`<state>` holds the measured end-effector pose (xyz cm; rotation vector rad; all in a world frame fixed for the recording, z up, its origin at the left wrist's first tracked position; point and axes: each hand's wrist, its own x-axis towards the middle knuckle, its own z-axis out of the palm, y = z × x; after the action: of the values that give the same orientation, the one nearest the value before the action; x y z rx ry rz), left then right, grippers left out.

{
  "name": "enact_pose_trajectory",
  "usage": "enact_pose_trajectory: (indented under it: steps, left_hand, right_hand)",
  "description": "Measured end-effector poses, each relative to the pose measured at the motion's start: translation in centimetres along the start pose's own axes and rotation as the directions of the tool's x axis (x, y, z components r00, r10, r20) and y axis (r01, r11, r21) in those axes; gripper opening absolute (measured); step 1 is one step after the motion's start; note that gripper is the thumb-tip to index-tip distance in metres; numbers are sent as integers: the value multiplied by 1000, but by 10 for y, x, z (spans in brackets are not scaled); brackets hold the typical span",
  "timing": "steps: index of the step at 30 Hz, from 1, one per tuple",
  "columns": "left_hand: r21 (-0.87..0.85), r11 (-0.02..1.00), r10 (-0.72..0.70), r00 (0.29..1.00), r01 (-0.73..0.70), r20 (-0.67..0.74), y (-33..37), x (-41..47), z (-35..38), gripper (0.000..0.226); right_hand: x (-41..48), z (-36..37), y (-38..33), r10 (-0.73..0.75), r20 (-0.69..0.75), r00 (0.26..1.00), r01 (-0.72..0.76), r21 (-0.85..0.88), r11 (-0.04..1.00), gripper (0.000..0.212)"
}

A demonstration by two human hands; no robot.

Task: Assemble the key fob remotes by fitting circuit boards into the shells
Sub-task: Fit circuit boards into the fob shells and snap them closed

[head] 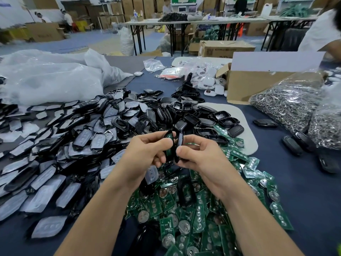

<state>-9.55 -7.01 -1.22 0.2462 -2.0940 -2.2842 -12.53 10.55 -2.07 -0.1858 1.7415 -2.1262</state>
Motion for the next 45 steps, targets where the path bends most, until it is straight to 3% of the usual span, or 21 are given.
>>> enact_pose_trajectory:
  steps: [5, 10, 17, 19, 24, 37, 42, 45]
  left_hand:
    - [-48, 997, -55, 997, 57, 53, 2, 0, -2, 45]
    - [98, 995, -4, 1000, 2, 20, 0, 0, -1, 43]
    - [118, 992, 32, 998, -37, 47, 1, -3, 2, 30]
    - [98, 994, 33, 998, -38, 52, 2, -4, 3, 27]
    - [35, 997, 70, 994, -73, 80, 5, -7, 5, 35]
    - [61, 982, 178, 984, -179, 27, 0, -3, 1, 45]
    - [74, 981, 181, 983, -178, -26, 2, -5, 5, 29]
    - [167, 969, 208, 968, -183, -143, -1, -3, 11, 9]
  right_hand:
    - [0, -3, 1, -56, 20, 998, 58, -106, 993, 19]
    - [0, -3, 7, -121, 2, 993, 116, -295, 949, 23]
    - [-2, -2, 8, -313, -29, 949, 243, -566, 788, 24]
    - [-4, 1, 9, -368, -43, 929, 276, -582, 765, 22]
    - [-4, 2, 6, -427, -96, 899, 315, -536, 783, 38]
    - [-5, 3, 4, -377, 17, 926, 346, -432, 833, 39]
    - [-9, 7, 6, -444, -23, 896, 365, -529, 766, 41]
    - [-9, 11, 10, -492, -14, 871, 343, -700, 627, 48]
